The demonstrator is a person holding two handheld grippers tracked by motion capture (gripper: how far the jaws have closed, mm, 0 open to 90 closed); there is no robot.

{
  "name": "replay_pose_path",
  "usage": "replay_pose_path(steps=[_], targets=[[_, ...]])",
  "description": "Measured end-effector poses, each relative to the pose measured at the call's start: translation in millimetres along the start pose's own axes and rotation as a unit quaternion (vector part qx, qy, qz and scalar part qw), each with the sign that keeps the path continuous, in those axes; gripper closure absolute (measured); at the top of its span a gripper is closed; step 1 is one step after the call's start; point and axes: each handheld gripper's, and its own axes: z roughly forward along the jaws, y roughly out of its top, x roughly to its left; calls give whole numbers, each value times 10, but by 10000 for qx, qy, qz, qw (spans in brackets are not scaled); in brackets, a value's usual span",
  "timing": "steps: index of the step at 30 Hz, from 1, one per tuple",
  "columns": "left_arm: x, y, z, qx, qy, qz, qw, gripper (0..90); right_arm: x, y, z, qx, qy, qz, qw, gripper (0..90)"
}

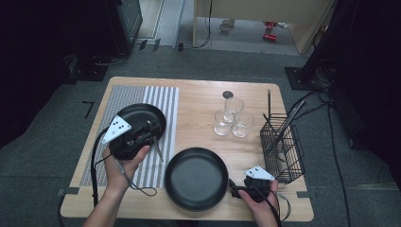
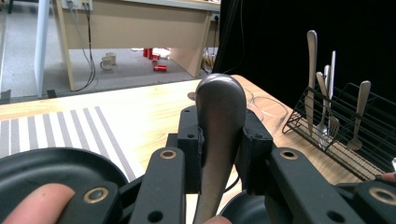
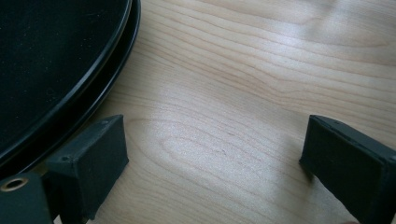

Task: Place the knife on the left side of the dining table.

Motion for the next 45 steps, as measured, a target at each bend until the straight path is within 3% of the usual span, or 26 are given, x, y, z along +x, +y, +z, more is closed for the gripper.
replay_pose_path(steps=[9, 19, 23, 34, 45], targets=[[94, -112, -22, 2, 103, -101, 9999, 750, 1, 0, -1, 6, 0, 2, 10000, 68], [198, -162, -161, -66, 149, -185, 9997, 749, -1, 0, 0, 4, 0, -6, 10000, 68], [280, -195, -244, -89, 245, -328, 9991, 748, 0, 0, -1, 6, 1, -3, 10000, 68], [651, -395, -521, -175, 427, -1007, 9938, 728, 0, 0, 0, 4, -1, -2, 10000, 68], [824, -541, -669, -95, 603, -1347, 9890, 712, 4, 1, 0, 5, -22, 17, 10000, 67]])
